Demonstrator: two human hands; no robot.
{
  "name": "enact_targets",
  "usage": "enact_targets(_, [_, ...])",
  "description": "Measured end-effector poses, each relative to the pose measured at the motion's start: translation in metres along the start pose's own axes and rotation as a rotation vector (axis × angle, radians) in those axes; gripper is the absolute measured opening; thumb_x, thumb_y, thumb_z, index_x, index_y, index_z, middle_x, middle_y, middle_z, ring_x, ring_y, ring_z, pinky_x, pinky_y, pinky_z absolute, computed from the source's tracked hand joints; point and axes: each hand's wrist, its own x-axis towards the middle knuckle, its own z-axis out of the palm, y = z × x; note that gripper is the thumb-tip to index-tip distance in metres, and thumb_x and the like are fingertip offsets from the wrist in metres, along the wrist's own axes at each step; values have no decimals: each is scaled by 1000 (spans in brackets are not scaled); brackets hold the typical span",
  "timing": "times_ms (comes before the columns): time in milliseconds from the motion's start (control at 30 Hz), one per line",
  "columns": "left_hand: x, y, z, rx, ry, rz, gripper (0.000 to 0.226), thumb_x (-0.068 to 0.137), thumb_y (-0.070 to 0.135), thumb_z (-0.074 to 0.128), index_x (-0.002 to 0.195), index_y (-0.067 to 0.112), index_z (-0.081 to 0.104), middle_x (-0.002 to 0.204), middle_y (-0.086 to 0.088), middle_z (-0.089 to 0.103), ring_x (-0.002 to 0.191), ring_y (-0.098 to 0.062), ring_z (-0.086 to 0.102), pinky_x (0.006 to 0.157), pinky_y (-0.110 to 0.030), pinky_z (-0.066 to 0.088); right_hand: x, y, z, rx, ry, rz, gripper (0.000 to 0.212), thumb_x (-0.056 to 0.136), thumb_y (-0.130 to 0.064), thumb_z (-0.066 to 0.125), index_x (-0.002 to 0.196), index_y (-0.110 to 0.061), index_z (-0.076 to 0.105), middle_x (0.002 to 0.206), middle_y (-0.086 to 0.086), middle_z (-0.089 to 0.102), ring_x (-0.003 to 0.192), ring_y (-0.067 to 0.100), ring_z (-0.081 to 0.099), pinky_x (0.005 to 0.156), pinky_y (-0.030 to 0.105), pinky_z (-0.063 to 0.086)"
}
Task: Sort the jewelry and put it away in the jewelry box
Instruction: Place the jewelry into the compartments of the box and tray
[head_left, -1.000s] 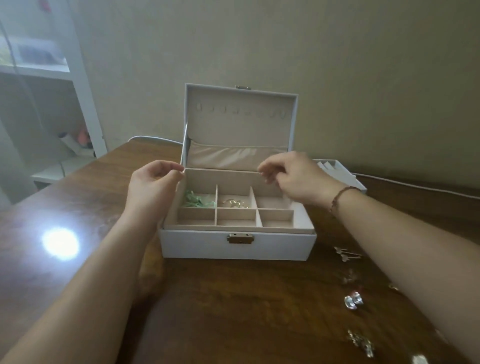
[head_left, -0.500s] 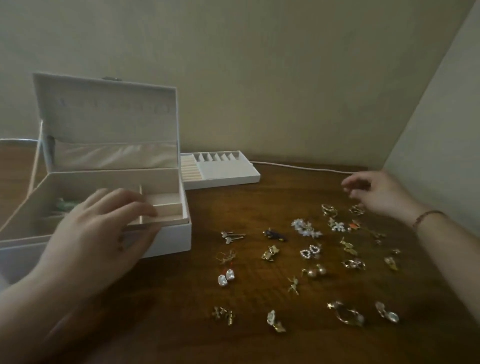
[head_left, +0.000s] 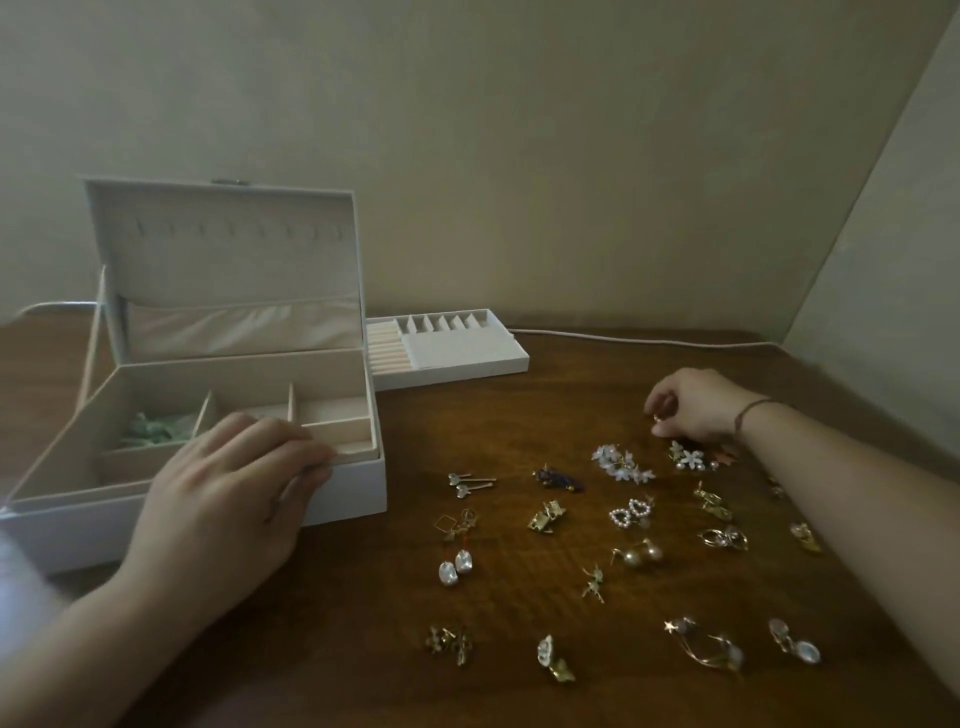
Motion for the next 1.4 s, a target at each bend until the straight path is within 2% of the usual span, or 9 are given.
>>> enact_targets(267, [4, -3, -13, -106, -128, 16, 21, 90, 29, 63, 101, 18, 77, 99, 4, 69, 87, -18, 65, 66, -41, 59, 5, -25, -7, 198, -30, -81, 16, 83, -21, 74, 92, -32, 67, 108, -7, 61, 90, 5, 57, 60, 15, 44])
enact_targets(500, [7, -11, -23, -319, -200, -44, 21, 92, 28, 61, 100, 17, 77, 99, 6, 68, 89, -12, 65, 72, -35, 58, -7, -179, -23, 483, 35, -535, 16, 78, -24, 79, 88, -34, 71, 92, -11, 69, 77, 5, 69, 57, 14, 51])
enact_targets(633, [8, -10, -27, -348, -201, -68, 17, 91, 26, 64, 94, 17, 78, 97, 6, 69, 87, -12, 65, 73, -33, 56, -16, -279, -4, 329, 115, -843, 14, 81, -21, 76, 92, -27, 70, 90, -8, 67, 79, 6, 60, 68, 16, 49])
enact_targets(733, [9, -9, -28, -359, -187, -98, 13, 90, 22, 66, 93, 16, 77, 94, 6, 69, 85, -13, 65, 73, -33, 55, -15, -319, 16, 45, 114, -892, 16, 82, -15, 69, 97, -20, 71, 87, -6, 57, 78, 9, 53, 68, 19, 41])
enact_targets(833, [11, -8, -29, -369, -185, -105, 10, 89, 17, 68, 92, 15, 77, 91, 4, 70, 83, -14, 64, 72, -34, 54, -14, -334, 29, -86, 91, -855, 17, 81, -9, 62, 92, -19, 68, 85, -5, 55, 84, 16, 58, 73, 28, 50])
enact_targets(967, [11, -8, -29, -379, -185, -121, 9, 89, 16, 69, 92, 15, 78, 91, 5, 70, 83, -11, 62, 72, -25, 52, -15, -335, 35, -84, 87, -826, 19, 81, -11, 66, 97, -21, 63, 98, 1, 65, 86, 17, 58, 71, 25, 45])
enact_targets(1133, [8, -9, -30, -390, -214, -116, 10, 90, 18, 68, 94, 17, 78, 94, 7, 71, 87, -10, 65, 75, -31, 56, -19, -307, 12, 223, 175, -796, 35, 87, -11, 68, 122, -15, 65, 115, 3, 67, 103, 15, 62, 91, 23, 47])
enact_targets(1267, [7, -15, -29, -430, -225, -107, 12, 90, 19, 68, 97, 18, 78, 97, 8, 71, 91, -7, 67, 76, -33, 58, -13, -215, -33, 231, 354, -644, 21, 91, -14, 64, 110, -20, 69, 102, -6, 67, 85, 1, 59, 72, 10, 41])
enact_targets(1400, [8, -14, -23, -443, -182, -73, 16, 92, 28, 63, 94, 19, 77, 95, 11, 69, 88, -9, 68, 70, -35, 59, -5, -81, -56, 151, 309, -253, 23, 90, -6, 65, 109, -19, 68, 109, 4, 67, 91, 12, 56, 79, 22, 39])
